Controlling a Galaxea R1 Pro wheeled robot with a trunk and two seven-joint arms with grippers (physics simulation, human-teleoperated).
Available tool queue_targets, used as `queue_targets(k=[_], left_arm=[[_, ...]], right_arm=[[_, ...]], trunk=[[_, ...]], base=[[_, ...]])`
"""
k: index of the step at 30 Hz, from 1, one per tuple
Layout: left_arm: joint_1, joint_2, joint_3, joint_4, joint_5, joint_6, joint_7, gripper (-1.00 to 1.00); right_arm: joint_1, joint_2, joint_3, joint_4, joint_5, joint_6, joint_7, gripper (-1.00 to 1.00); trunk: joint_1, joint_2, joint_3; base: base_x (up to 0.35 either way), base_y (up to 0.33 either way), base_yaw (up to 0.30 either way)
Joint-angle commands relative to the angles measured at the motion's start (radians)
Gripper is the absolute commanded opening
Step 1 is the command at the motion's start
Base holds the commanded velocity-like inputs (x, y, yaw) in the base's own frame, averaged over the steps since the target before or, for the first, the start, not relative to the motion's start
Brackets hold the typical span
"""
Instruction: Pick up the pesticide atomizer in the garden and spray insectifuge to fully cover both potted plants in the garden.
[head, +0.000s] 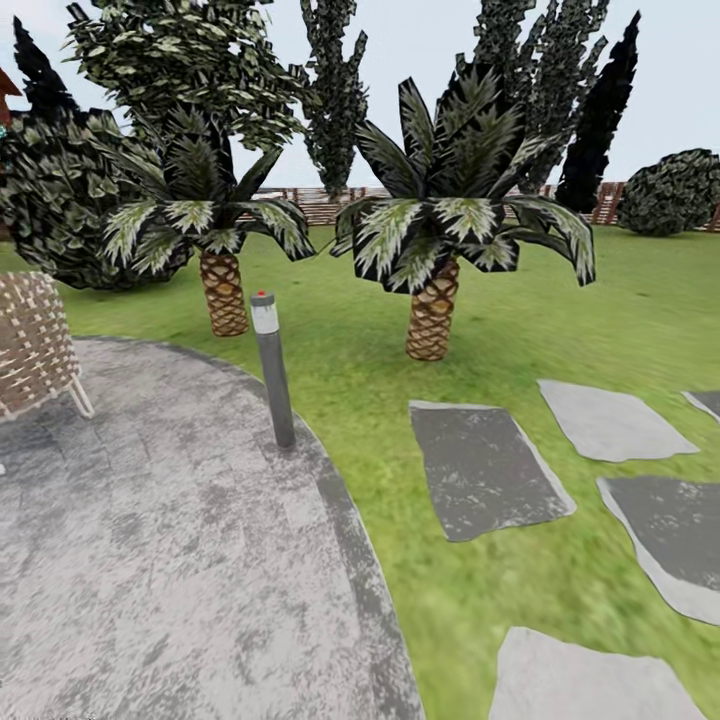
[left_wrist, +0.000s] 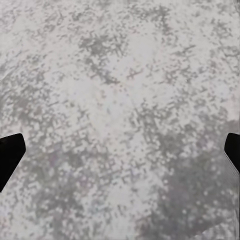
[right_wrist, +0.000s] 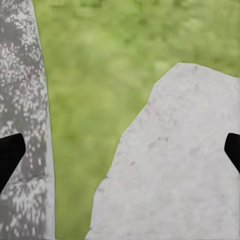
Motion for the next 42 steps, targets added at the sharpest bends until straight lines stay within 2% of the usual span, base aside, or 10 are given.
queue_targets(k=[1, 42], left_arm=[[-0.001, 0.0, 0.0, 0.001, 0.0, -0.003, -0.001, 1.0], [-0.001, 0.0, 0.0, 0.001, 0.0, -0.003, 0.002, 1.0]], right_arm=[[0.0, 0.0, 0.0, 0.001, 0.0, -0.003, 0.0, 1.0], [0.0, 0.001, 0.003, 0.002, 0.002, -0.003, 0.0, 1.0]], trunk=[[0.0, 0.0, -0.001], [0.0, 0.0, -0.001]], base=[[0.2, -0.206, 0.277], [0.179, -0.217, 0.277]])
